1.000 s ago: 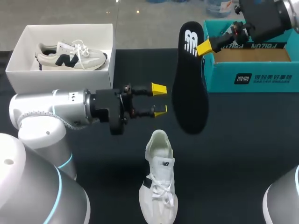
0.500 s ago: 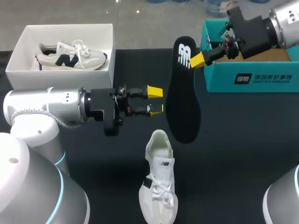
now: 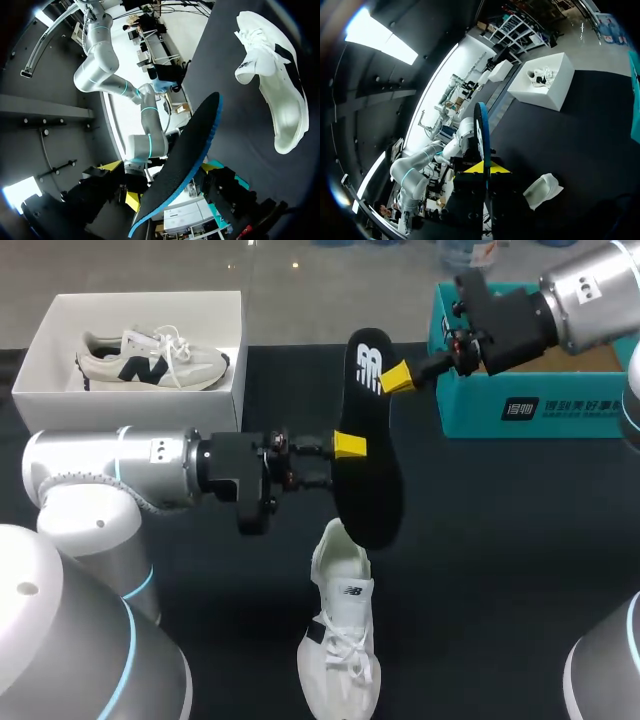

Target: Take the shoe out of the shoebox, open the shoe tongue, remove and reinsert the insole, then place the shoe into the shoebox

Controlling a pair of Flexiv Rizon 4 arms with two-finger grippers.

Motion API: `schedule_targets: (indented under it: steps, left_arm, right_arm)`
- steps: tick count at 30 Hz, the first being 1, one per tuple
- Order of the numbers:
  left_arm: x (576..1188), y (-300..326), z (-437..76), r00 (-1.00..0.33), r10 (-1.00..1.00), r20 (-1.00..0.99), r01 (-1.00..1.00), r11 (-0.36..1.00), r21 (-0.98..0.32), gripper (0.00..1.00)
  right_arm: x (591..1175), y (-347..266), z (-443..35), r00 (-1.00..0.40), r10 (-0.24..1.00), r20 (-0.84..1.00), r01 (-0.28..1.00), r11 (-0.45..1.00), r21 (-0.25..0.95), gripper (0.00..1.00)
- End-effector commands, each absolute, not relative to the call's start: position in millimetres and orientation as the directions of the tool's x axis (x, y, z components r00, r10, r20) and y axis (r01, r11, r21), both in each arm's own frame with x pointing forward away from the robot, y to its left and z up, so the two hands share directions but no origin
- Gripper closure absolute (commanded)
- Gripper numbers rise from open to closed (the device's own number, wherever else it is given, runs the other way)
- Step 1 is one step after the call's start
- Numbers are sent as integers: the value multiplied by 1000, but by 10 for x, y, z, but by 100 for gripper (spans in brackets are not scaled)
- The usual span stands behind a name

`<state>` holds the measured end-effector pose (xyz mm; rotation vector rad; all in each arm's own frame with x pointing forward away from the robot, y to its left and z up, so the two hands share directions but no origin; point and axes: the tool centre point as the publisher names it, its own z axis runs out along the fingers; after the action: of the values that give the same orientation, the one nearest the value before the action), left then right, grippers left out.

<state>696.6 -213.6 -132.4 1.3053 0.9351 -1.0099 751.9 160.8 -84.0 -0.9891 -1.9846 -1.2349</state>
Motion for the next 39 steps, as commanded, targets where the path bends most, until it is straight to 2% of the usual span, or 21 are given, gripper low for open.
schedule_targets:
  steps: [1,15,16,17,18,19,23,28,34,39]
  left_arm:
    - [6987,-2186,-1341,306,-58,-950,952,4,306,100]
    - [6999,-2146,-1371,297,-53,-953,955,-5,298,100]
    - [6999,-2143,-1373,298,-53,-953,954,-6,299,100]
    - [6999,-2140,-1375,298,-53,-953,954,-8,298,100]
    - [7000,-2136,-1380,296,-50,-954,955,-9,297,100]
    - [7001,-2134,-1388,287,-44,-957,957,-18,288,100]
    - [7029,-2122,-1430,265,-17,-964,964,-27,265,100]
    - [7070,-2113,-1491,269,27,-963,963,-30,268,100]
    - [7115,-2096,-1616,249,59,-967,968,-31,248,100]
    - [7138,-2095,-1712,232,84,-969,973,-33,230,100]
  right_arm:
    - [7567,1655,-858,-544,274,793,832,295,470,100]
    - [7579,1642,-910,-532,274,801,841,283,461,100]
    - [7580,1643,-912,-531,275,801,841,283,461,98]
    - [7580,1644,-912,-528,282,801,844,280,458,66]
    - [7580,1642,-914,-526,288,800,845,278,456,28]
    - [7580,1624,-918,-526,297,797,846,278,454,0]
    - [7557,1514,-872,-538,353,765,841,283,461,0]
    - [7568,1398,-691,-610,445,655,792,369,487,0]
    - [7588,1384,-521,-680,528,510,733,519,440,0]
    - [7581,1388,-359,-739,557,379,671,662,334,0]
